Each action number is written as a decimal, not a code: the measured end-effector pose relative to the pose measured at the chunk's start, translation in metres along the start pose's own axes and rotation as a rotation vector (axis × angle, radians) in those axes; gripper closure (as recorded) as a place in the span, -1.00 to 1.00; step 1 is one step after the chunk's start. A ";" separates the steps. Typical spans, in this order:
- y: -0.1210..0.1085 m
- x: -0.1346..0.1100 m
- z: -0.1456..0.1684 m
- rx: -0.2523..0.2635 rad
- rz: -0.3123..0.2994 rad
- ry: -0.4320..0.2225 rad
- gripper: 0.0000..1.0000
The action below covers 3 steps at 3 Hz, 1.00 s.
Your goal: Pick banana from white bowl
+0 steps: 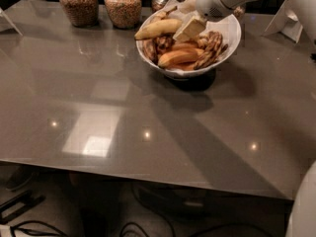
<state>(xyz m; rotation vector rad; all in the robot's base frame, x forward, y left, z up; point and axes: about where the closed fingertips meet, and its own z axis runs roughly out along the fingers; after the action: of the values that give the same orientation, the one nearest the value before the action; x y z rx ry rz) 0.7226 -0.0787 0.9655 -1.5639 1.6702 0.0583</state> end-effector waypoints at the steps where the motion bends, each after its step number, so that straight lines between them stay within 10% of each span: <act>1: 0.001 0.007 0.016 -0.025 0.022 0.008 -0.26; 3: 0.002 0.014 0.029 -0.045 0.033 0.014 0.20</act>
Offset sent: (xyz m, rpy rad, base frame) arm 0.0187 0.0017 -0.0339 -0.0040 0.0760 -0.0134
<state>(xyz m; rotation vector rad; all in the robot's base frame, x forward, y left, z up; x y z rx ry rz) 0.7376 -0.0731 0.9371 -1.5735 1.7165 0.1031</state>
